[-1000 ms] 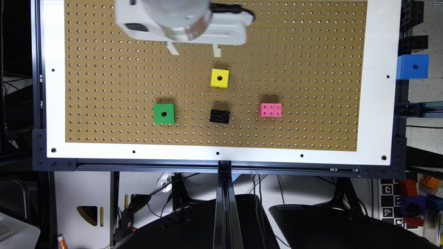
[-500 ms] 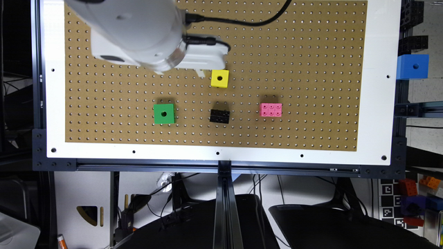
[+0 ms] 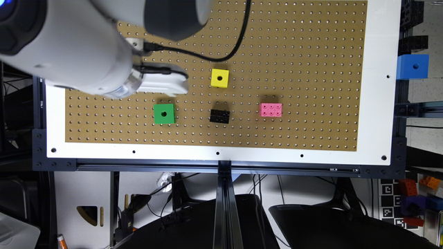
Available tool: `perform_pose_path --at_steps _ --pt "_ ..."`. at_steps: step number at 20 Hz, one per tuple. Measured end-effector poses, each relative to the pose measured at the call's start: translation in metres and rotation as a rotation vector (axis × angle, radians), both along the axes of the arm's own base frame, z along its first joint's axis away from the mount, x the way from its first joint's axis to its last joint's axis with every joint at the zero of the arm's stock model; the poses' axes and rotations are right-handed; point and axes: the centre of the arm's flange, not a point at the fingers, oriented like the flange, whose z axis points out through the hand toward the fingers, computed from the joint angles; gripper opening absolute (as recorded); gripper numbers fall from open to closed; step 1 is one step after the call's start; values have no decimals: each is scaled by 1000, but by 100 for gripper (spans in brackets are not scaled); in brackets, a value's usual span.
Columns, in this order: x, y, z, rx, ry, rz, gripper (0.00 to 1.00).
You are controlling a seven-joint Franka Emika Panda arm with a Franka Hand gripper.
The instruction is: Pick up green block.
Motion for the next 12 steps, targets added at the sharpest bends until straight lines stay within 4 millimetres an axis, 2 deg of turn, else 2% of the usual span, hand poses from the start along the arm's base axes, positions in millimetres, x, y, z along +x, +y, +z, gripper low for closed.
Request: perform_pose_path --at_steps 4,9,12 --pt "10 -15 0 -4 -9 -1 100" --pt "12 -17 -4 -4 -7 -1 100" --pt "14 -17 -29 3 13 -1 100"
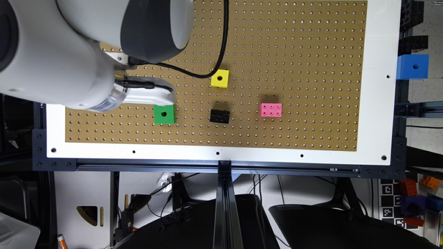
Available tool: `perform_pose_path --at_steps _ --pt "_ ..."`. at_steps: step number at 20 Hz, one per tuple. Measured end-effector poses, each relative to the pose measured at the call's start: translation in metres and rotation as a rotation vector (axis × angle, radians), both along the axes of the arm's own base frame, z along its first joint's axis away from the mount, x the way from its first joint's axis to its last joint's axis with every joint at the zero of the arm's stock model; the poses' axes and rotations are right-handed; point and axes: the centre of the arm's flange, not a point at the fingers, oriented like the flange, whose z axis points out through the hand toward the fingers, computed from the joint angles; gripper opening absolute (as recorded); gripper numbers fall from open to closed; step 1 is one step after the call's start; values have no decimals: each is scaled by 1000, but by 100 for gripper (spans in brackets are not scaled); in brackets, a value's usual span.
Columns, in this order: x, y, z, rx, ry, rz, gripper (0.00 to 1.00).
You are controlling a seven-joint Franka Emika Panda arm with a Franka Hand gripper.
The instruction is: Pick up green block.
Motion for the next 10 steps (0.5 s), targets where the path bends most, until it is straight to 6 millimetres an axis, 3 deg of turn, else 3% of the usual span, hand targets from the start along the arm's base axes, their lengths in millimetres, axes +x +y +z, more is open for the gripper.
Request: perform_pose_path --at_steps 6,10 --pt "4 -1 -34 5 16 1 100" --pt "7 -2 -68 7 19 1 100"
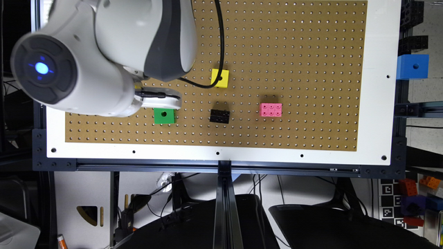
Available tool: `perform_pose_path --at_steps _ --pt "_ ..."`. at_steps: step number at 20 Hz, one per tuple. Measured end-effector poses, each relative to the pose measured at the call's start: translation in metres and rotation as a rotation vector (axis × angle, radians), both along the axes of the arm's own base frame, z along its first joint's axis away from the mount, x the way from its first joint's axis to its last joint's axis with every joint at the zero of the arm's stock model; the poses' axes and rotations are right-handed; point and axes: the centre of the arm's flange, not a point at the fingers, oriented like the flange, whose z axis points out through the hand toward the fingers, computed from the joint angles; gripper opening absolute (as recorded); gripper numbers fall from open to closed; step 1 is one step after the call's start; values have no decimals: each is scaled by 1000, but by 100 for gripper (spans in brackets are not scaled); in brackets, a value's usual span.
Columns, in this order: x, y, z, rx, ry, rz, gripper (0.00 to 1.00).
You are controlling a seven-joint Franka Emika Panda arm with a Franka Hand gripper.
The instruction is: Pick up green block.
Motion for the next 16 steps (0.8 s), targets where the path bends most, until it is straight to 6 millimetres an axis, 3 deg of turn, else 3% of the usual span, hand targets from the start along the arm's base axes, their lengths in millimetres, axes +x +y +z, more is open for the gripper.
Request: perform_pose_path --at_steps 7,16 --pt "0 1 -26 3 5 2 100" --pt "10 12 -21 6 -16 18 100"
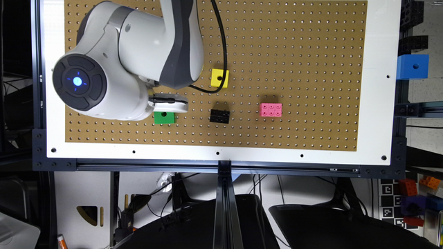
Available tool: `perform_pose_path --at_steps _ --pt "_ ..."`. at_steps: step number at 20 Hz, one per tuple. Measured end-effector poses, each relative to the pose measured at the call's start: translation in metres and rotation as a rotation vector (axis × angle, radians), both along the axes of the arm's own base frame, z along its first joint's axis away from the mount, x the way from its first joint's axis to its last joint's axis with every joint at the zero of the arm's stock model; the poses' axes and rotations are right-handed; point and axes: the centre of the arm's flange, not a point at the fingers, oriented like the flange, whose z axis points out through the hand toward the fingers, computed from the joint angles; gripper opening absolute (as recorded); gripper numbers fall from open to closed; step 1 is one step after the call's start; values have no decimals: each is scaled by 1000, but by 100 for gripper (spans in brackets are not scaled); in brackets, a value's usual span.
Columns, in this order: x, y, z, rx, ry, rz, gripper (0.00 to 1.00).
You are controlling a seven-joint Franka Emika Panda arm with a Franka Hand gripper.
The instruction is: Pick up green block.
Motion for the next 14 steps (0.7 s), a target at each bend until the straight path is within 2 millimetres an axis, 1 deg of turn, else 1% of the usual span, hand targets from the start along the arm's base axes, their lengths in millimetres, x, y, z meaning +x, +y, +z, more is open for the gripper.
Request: perform_pose_path --at_steps 3,6,8,9,14 --pt "2 1 -1 1 -1 2 100" --pt "5 1 -17 4 6 3 100" --pt "9 1 -31 6 7 4 100" --pt "12 0 -35 6 8 4 100" --pt "18 -1 -38 6 3 4 100"
